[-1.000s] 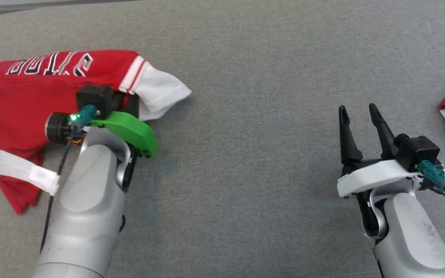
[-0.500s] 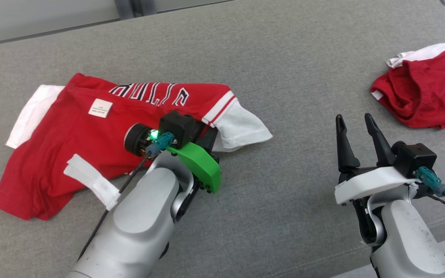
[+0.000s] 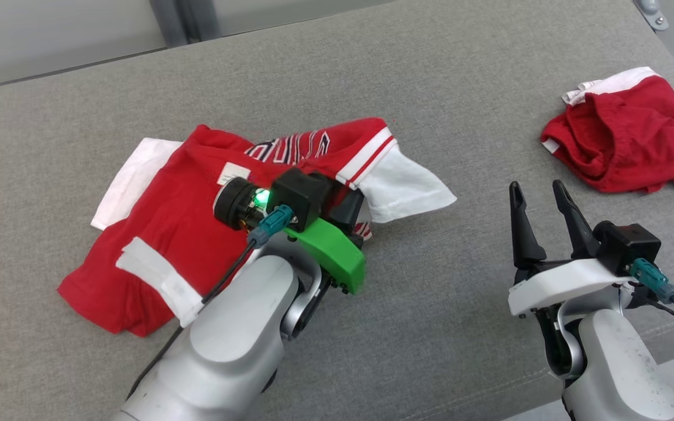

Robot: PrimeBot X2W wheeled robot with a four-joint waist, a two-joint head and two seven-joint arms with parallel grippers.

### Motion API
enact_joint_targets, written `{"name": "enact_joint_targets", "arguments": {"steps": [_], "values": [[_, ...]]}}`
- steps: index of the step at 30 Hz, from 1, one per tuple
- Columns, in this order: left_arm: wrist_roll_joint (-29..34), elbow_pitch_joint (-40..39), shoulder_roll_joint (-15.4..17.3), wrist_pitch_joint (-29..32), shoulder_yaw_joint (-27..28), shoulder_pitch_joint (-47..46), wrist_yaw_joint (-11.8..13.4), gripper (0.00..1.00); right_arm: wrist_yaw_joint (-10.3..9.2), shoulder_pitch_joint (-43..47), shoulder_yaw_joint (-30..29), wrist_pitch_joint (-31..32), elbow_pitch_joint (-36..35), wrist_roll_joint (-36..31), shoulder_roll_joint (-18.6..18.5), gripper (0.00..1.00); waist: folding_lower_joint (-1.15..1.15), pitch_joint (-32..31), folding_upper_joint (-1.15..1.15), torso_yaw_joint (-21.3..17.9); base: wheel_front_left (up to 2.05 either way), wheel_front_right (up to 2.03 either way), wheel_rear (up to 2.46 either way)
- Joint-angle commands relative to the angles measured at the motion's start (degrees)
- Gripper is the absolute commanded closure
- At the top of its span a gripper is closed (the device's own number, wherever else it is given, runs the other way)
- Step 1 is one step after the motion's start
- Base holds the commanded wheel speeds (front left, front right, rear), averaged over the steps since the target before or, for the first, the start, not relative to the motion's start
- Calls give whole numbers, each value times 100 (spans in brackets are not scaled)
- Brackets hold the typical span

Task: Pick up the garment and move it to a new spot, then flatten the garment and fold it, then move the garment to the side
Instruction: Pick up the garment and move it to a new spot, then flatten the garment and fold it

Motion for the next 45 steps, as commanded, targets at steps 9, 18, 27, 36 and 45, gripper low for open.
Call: {"name": "enact_joint_targets", "arguments": {"steps": [9, 18, 27, 36, 45], "values": [[341, 653, 86, -1, 755, 673, 207, 0, -8, 129, -30, -1, 47, -60, -6, 0, 0, -310, 0, 427, 0, 0, 0], [780, 151, 195, -1, 2110, 1737, 382, 0, -8, 281, -15, 0, 67, -145, -8, 0, 0, -578, 0, 822, 0, 0, 0], [1598, -1008, 113, 0, 3326, 2959, 474, 0, -8, 509, 194, 0, 144, -148, -8, 0, 0, -878, 0, 1108, 0, 0, 0], [1885, -1187, 34, -1, 3959, 3726, 319, 0, -7, 778, 545, -1, 299, -130, -7, 0, 0, -1062, 0, 1253, 0, 0, 0], [1695, -1250, 27, -1, 3882, 3712, 360, 0, -8, 706, 1023, -1, 367, -242, -8, 0, 0, -923, 0, 1409, 0, 0, 0]]}}
